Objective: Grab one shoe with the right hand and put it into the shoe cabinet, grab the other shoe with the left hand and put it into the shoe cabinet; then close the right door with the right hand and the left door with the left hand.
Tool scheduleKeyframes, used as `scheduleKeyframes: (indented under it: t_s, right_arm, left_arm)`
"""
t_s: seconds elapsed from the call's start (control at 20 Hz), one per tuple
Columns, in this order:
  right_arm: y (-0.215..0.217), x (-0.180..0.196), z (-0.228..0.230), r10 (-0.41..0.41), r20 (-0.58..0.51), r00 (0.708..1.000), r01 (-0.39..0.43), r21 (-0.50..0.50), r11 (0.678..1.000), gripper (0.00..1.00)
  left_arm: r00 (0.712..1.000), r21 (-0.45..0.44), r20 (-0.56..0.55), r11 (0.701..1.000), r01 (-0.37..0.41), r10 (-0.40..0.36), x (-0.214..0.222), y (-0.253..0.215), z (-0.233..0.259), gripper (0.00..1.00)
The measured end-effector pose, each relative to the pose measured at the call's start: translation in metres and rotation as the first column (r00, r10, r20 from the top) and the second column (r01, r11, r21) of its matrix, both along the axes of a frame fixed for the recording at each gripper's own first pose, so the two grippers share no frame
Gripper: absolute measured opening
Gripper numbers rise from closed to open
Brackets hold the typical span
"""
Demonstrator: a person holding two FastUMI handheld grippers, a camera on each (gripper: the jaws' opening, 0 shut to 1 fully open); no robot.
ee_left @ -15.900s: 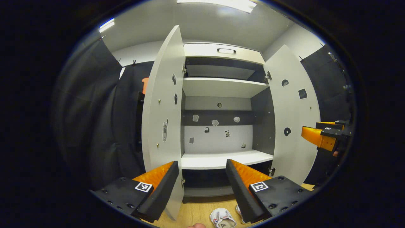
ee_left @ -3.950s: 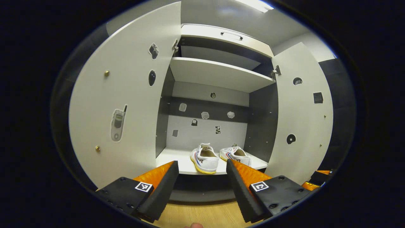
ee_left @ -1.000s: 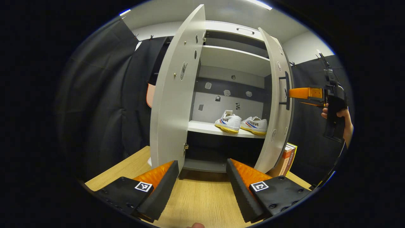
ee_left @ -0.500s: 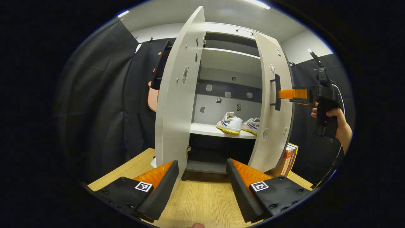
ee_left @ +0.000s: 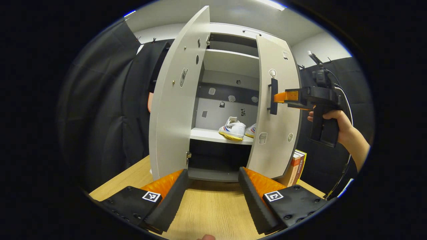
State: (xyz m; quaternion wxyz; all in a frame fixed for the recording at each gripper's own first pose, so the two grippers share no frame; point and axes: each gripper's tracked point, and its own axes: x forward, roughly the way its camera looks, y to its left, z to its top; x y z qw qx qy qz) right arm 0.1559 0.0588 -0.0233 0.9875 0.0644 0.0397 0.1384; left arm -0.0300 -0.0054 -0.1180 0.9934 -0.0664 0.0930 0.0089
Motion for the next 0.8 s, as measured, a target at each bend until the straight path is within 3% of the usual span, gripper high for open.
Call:
scheduleKeyframes:
  t_s: [0.3, 0.8]
  right_arm:
    - [-0.007, -0.008, 0.006, -0.033, 0.029, 0.999, 0.033, 0.005, 0.999, 0.92]
    - [-0.034, -0.099, -0.01, -0.077, 0.088, 0.993, 0.08, -0.035, 0.996, 0.92]
  left_arm:
    - [1.0, -0.029, 0.006, 1.0, 0.012, -0.011, -0.001, -0.005, 0.007, 0.94]
    - [0.997, -0.006, 0.079, 1.0, -0.011, 0.012, 0.005, 0.007, 0.053, 0.97]
